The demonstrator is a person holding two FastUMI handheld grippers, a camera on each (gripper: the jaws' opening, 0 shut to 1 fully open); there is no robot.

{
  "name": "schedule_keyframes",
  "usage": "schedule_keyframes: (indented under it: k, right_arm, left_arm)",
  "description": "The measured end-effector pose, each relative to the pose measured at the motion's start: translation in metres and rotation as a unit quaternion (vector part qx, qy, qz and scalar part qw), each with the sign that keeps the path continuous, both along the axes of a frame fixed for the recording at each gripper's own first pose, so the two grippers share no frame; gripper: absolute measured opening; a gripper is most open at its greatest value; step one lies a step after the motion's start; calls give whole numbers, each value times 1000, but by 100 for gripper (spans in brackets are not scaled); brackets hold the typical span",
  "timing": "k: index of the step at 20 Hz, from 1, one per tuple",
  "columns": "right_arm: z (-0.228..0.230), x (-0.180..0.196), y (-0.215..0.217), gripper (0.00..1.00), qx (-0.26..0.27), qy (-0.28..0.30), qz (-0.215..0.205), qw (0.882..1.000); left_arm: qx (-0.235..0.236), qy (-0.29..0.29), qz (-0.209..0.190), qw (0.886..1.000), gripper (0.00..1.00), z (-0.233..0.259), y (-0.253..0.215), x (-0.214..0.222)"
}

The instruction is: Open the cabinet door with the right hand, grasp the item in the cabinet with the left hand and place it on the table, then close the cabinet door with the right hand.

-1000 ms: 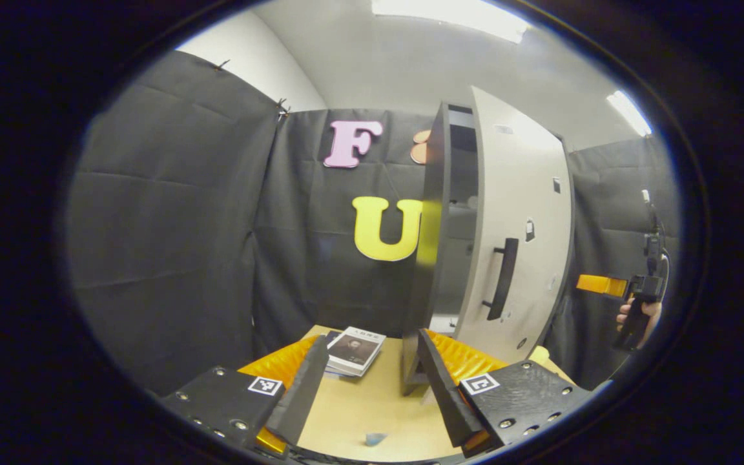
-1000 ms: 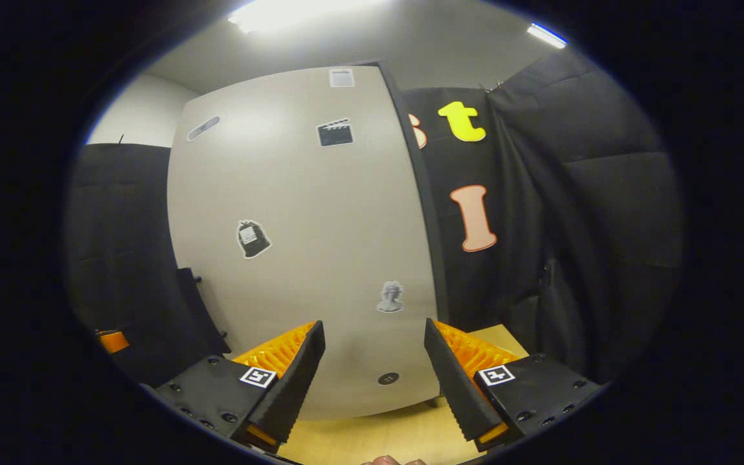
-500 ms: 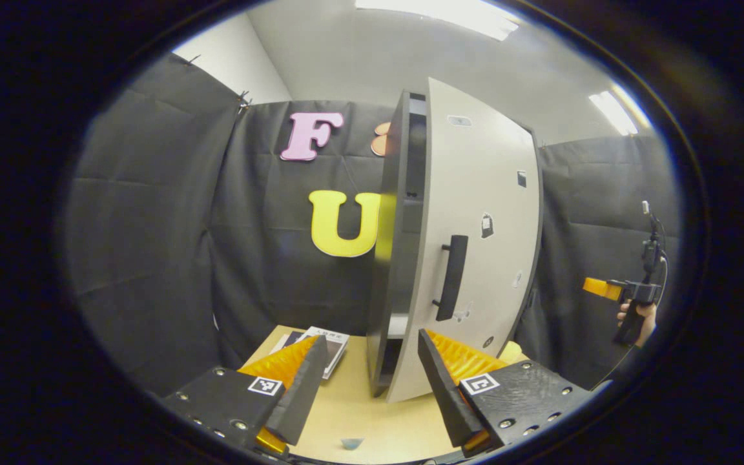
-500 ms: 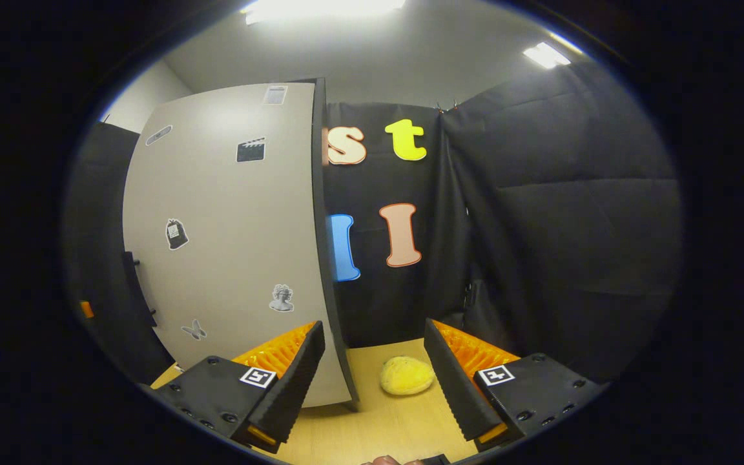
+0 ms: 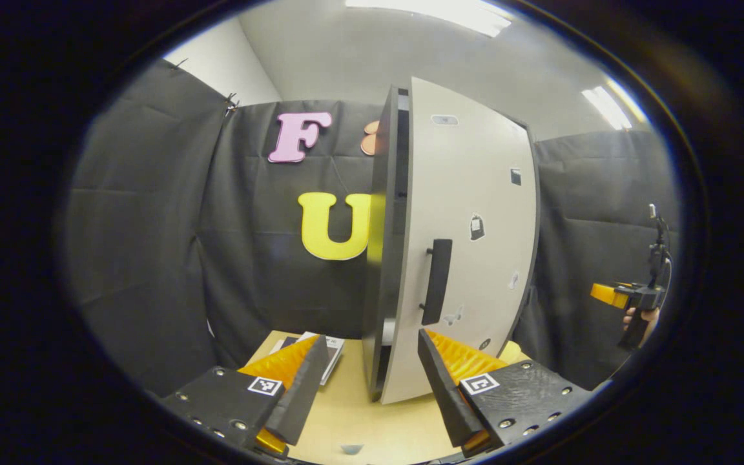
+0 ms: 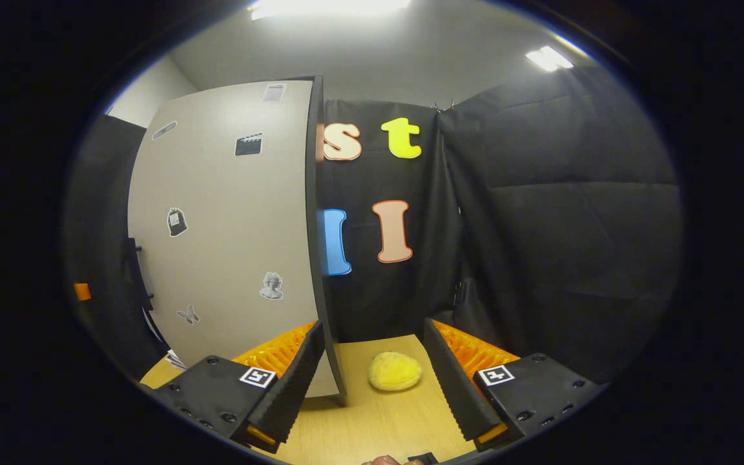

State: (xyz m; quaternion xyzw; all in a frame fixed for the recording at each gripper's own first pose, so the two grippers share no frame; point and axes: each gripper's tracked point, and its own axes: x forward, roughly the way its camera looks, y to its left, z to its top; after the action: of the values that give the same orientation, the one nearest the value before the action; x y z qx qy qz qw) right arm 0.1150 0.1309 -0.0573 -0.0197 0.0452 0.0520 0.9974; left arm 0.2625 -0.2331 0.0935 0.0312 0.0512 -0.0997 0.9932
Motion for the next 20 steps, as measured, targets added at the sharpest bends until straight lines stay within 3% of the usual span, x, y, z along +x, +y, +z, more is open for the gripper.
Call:
schedule_keyframes:
  k: [8,20]
  right_arm:
    - [-4,-5,4,98,-5,6,21,1000]
    - [-12,-20,4,98,-10,20,42,999]
  left_arm:
    - [-14,11,26,1000,84,-15,17,-10]
    - [-16,17,28,999,84,-25,18,-19]
